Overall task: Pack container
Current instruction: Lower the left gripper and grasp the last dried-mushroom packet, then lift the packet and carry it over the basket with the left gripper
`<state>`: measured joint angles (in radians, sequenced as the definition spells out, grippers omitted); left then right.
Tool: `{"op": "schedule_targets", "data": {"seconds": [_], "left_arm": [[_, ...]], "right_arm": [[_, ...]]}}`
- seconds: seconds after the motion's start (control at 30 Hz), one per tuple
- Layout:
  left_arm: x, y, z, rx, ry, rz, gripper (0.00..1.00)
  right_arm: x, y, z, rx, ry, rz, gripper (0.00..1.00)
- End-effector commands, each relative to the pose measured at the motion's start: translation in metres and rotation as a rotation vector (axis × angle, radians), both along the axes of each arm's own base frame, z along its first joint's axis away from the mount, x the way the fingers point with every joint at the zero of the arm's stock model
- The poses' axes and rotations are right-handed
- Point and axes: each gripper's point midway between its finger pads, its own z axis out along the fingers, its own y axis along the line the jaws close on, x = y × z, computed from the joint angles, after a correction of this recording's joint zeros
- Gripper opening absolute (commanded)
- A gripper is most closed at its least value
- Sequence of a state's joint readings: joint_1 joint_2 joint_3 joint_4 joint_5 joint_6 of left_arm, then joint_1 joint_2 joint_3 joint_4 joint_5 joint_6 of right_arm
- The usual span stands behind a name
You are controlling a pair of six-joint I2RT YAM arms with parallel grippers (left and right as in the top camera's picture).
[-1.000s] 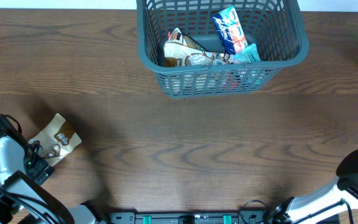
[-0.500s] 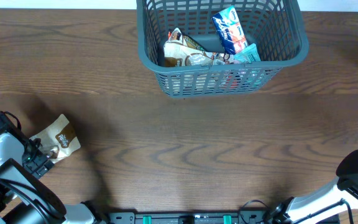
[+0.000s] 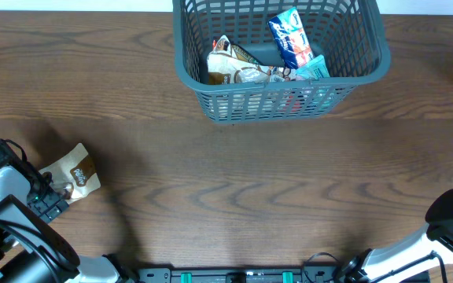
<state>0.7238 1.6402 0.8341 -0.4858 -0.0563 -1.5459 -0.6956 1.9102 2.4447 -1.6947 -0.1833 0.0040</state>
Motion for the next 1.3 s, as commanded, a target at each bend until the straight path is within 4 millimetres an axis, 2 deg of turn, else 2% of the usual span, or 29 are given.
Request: {"op": "schedule_targets", "data": {"seconds": [0.0,0.13,0.2,0.3,0.33,0.4,0.53,0.63,0.7,0.8,0.97,1.07,1.17,1.27], "left_arm": [[-0.007,-0.01,-0.021,-0.065,0.043,-0.016,0.99],[-0.009,-0.011,-0.025,-0.073,0.055,-0.023,0.97],[-0.008,-0.011,-0.024,-0.071,0.053,-0.023,0.82],[-0.008,-0.011,-0.024,-0.071,0.053,-0.023,0.42],[-0.008,-0.011,-0.024,-0.071,0.053,-0.023,0.33],[-0.008,-0.011,-0.024,-0.072,0.053,-0.023,0.06],[-0.008,-0.011,-0.024,-0.072,0.055,-0.037,0.06],[-0.006,-0.011,-0.023,-0.07,0.059,-0.115,0.06],[0.001,-0.011,-0.022,-0.069,0.033,-0.188,0.06],[0.024,-0.012,-0.011,-0.05,-0.063,-0.334,0.06],[0.062,-0.011,0.036,0.079,-0.233,-0.552,0.06],[0.085,-0.015,0.082,0.223,-0.333,-0.671,0.06],[0.12,-0.034,0.151,0.416,-0.537,-0.854,0.06],[0.148,-0.067,0.239,0.64,-0.804,-1.013,0.05]], "right_arm": [[0.0,0.0,-0.002,0.013,0.002,0.001,0.99],[0.0,0.0,-0.002,0.013,0.003,0.0,0.99],[0.0,0.0,-0.002,0.013,0.003,0.0,0.99],[0.0,0.0,-0.002,0.013,0.003,0.0,0.99],[0.0,0.0,-0.002,0.013,0.003,0.0,0.99],[0.0,0.0,-0.002,0.013,0.003,0.0,0.99],[0.0,0.0,-0.002,0.013,0.003,0.0,0.99],[0.0,0.0,-0.002,0.013,0.003,0.0,0.99],[0.0,0.0,-0.002,0.013,0.002,0.001,0.99],[0.0,0.0,-0.002,0.015,0.001,0.001,0.99],[0.005,0.008,0.0,0.052,-0.03,0.022,0.99],[0.007,0.01,0.0,0.064,-0.04,0.029,0.99],[0.007,0.011,0.001,0.068,-0.044,0.031,0.99],[0.007,0.011,0.001,0.068,-0.044,0.031,0.99]]}}
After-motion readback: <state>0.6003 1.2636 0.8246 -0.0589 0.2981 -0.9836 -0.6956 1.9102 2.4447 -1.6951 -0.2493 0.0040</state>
